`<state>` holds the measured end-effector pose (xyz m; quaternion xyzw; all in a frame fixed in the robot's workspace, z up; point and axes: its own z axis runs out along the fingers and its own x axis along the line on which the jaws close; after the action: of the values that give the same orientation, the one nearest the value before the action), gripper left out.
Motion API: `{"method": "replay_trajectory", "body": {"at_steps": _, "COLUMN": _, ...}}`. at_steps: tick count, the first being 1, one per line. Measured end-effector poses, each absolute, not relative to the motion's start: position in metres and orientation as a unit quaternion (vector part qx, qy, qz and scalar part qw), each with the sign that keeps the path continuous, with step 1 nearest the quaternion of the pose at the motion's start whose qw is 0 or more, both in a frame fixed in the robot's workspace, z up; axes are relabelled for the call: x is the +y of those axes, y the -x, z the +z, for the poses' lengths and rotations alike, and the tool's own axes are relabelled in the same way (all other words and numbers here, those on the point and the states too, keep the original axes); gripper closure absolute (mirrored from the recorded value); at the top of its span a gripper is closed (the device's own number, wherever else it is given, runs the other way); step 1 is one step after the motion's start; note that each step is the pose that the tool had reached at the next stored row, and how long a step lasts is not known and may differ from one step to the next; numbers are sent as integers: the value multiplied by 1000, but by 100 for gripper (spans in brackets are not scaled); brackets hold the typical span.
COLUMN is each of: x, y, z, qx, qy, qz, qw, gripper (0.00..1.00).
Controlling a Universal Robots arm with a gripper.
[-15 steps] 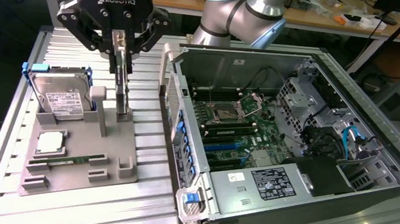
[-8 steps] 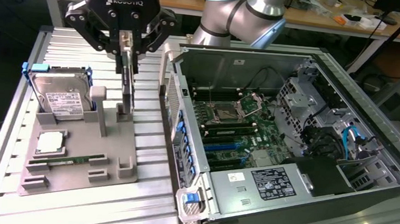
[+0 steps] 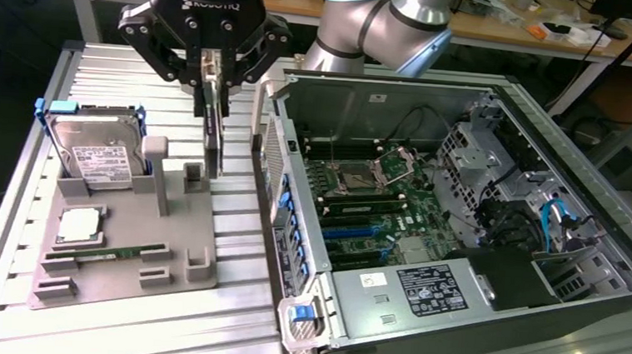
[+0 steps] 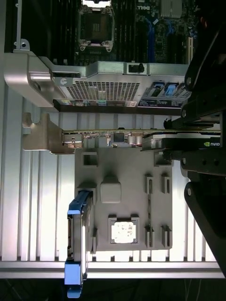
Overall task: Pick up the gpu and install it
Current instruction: 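Pick up the gpu and move the gpu toward the slot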
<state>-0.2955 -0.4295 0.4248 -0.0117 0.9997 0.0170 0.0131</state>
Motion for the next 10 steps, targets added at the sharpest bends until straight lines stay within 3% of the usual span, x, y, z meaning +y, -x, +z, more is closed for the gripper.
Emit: {"method": "replay_trajectory", "body": {"at_steps": 10, "x": -429, "y": 286, "z": 425, "qx": 1000, "qy": 12, "qz": 17, "qw": 13, "gripper": 73}}
